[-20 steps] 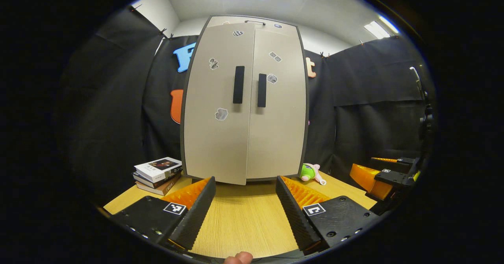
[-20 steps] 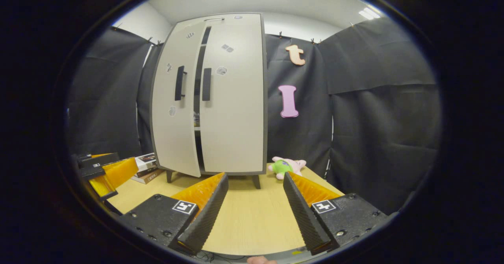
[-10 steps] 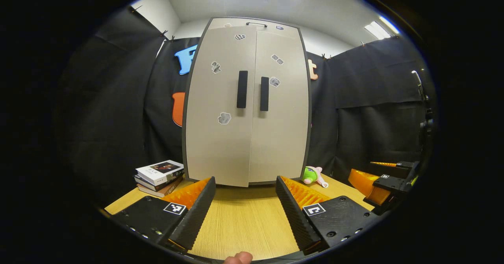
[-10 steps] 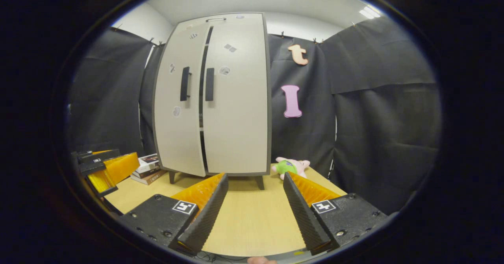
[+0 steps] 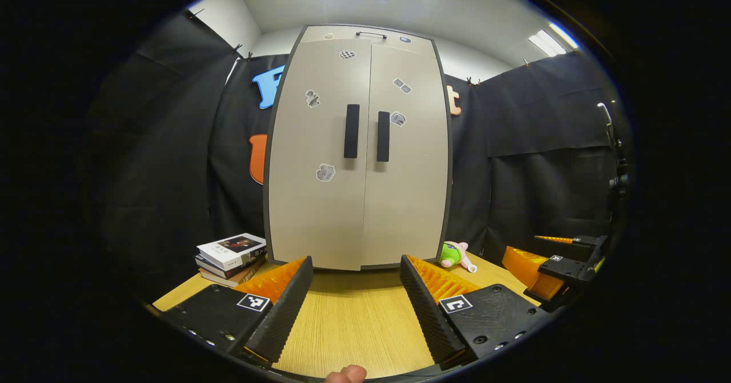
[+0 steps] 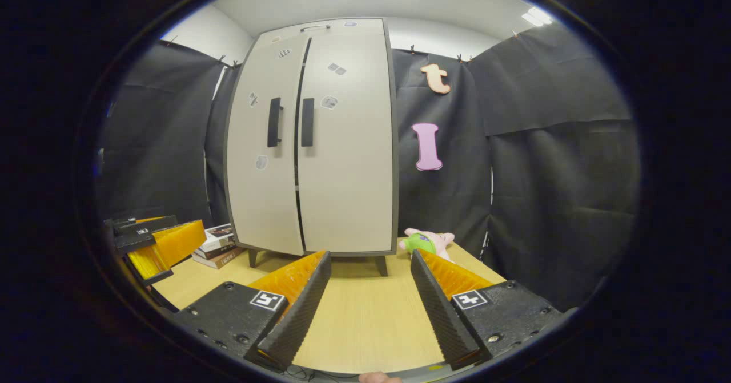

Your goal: Grab one shoe with the right hand and put it into the shoe cabinet, grab the other shoe with the left hand and put it into the shoe cabinet; then close the right door with the right hand and the left door with the left hand.

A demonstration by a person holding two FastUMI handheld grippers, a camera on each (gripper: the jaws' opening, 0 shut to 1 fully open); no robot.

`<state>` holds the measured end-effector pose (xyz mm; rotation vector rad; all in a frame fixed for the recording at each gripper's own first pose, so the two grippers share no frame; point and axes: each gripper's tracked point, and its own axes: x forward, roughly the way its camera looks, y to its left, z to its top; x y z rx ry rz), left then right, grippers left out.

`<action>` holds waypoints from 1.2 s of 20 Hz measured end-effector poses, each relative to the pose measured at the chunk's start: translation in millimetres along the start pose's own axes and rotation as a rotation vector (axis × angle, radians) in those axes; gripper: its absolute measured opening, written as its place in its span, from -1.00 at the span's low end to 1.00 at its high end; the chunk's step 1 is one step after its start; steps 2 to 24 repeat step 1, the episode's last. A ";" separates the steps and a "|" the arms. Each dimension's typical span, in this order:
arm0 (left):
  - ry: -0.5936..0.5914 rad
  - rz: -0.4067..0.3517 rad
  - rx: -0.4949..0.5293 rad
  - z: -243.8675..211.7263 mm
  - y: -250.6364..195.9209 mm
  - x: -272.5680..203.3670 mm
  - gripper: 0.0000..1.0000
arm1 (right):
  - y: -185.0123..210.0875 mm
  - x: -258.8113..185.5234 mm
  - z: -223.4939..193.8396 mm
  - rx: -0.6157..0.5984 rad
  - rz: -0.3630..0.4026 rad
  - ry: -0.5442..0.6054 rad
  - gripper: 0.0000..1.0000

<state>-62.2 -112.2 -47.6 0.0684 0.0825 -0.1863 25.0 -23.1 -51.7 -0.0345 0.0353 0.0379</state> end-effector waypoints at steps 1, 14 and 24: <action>-0.002 -0.001 0.001 0.3 -0.2 0.4 0.84 | 0.5 0.3 0.7 -0.002 0.002 -0.002 0.84; -0.002 -0.001 0.001 0.3 -0.2 0.4 0.84 | 0.5 0.3 0.7 -0.002 0.002 -0.002 0.84; -0.002 -0.001 0.001 0.3 -0.2 0.4 0.84 | 0.5 0.3 0.7 -0.002 0.002 -0.002 0.84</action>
